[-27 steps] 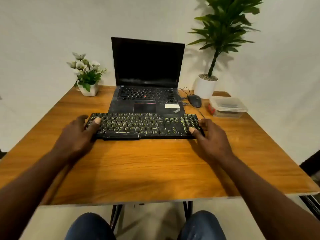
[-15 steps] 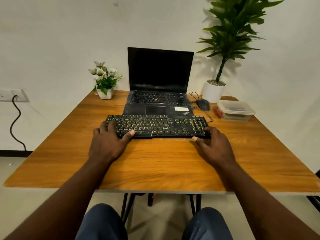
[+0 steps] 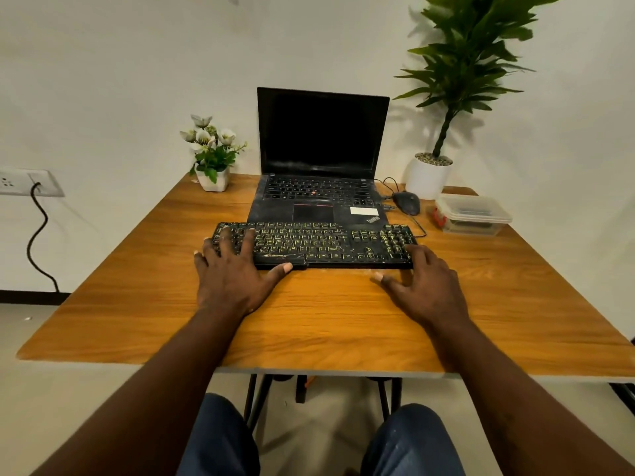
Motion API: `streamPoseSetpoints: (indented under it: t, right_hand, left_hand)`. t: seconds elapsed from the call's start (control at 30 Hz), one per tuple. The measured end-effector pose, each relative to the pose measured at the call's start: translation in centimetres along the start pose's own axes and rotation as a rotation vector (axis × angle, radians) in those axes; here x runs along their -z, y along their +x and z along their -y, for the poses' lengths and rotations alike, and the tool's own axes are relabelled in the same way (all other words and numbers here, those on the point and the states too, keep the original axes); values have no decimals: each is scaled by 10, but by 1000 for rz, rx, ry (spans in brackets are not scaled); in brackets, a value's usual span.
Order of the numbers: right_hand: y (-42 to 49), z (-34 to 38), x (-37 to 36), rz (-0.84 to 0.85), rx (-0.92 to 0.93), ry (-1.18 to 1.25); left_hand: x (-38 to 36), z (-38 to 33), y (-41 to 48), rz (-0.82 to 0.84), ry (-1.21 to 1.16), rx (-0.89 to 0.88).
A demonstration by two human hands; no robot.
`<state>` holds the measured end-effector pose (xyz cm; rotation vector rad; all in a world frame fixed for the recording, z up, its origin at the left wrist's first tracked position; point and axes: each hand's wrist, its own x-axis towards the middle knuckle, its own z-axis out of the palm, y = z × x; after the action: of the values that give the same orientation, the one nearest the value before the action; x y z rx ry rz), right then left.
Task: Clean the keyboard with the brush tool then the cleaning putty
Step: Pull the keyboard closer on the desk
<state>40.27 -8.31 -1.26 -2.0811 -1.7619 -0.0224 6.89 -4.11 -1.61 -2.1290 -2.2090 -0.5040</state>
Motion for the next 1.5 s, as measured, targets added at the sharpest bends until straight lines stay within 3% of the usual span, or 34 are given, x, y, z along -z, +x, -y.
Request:
streamPoseSetpoints:
  t: [0.6,1.1,1.3,1.5]
  right_hand:
    - [-6,-1,1,35,-34,38]
    - [-81,-14,16,-224,-83,219]
    - [-82,-20,18,-260,-142,310]
    - [-84,-18,18,-271,-152,307]
  left_hand:
    - [5,0,-14,-29,14,-43]
    - [17,1,-74,-50,-135,-42]
    - [18,-9,-81,-41,-46,-47]
    - [16,-21,-89,-80,44,-168]
